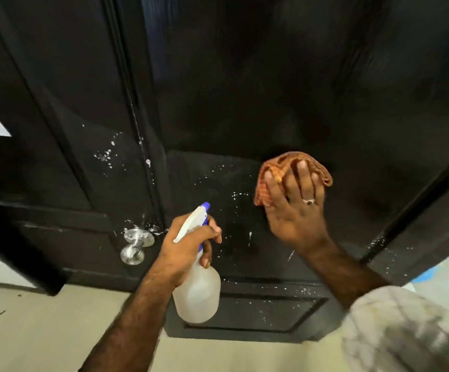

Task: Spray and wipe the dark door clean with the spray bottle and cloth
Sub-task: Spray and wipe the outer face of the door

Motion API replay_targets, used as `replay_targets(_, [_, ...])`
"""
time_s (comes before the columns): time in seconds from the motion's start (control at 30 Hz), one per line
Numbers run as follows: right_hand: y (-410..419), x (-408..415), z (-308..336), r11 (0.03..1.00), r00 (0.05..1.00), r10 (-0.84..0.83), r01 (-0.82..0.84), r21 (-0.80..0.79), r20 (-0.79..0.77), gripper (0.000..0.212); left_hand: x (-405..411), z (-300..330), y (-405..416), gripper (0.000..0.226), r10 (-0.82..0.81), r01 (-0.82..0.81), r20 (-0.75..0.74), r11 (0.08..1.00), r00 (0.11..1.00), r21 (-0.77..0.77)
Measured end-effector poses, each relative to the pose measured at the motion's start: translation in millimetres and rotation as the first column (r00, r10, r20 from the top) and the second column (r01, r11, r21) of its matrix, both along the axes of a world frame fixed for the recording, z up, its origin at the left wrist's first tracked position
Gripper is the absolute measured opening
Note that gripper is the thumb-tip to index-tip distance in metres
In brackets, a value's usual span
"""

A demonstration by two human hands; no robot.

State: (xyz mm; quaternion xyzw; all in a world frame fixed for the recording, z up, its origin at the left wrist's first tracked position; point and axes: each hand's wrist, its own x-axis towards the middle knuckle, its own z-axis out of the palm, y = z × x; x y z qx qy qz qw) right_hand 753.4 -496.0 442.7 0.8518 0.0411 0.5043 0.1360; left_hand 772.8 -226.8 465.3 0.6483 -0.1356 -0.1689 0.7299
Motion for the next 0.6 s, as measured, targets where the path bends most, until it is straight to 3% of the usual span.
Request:
replay_targets(0.07, [44, 23, -4, 0.999, 0.999, 0.032, -0.032, 0.038, -0.017, 0.063, 3, -3, 7, 0.027, 0.001, -0.001, -0.002, 1.0, 1.0, 0.002])
replay_targets(0.2, [24, 5, -61, 0.935, 0.938, 0.151, -0.238, -0.262, -0.313, 0.063, 7, -9, 19, 0.025, 0.01, -0.01, -0.013, 1.0, 1.0, 0.026])
replay_targets(0.27, [-9, -15, -62, 0.909, 0.909, 0.14, -0.275, -0.314, -0.393, 0.061, 7, -9, 28, 0.023, -0.003, 0.003, -0.017, 0.999, 1.0, 0.035])
replay_targets(0.37, [-27, -24, -18, 0.952, 0.965, 0.069, -0.14, -0.272, -0.254, 0.054, 9, -9, 37, 0.024, -0.021, 0.022, -0.017, 0.999, 1.0, 0.043])
replay_targets(0.5, [41, 19, 53, 0.999, 0.998, -0.02, 0.017, 0.043, 0.068, 0.064, 11, -9, 38, 0.026, 0.031, -0.03, -0.007, 0.998, 1.0, 0.048])
replay_targets(0.53, [63, 31, 56, 0.999, 0.997, 0.001, -0.004, 0.05, 0.075, 0.064, 10, -8, 39, 0.026, 0.041, -0.04, -0.01, 0.998, 0.999, 0.038])
replay_targets(0.6, [87, 42, 30, 0.991, 0.996, 0.084, -0.087, -0.101, -0.028, 0.063, 9, -10, 43, 0.026, 0.053, -0.053, -0.027, 0.999, 0.998, 0.003])
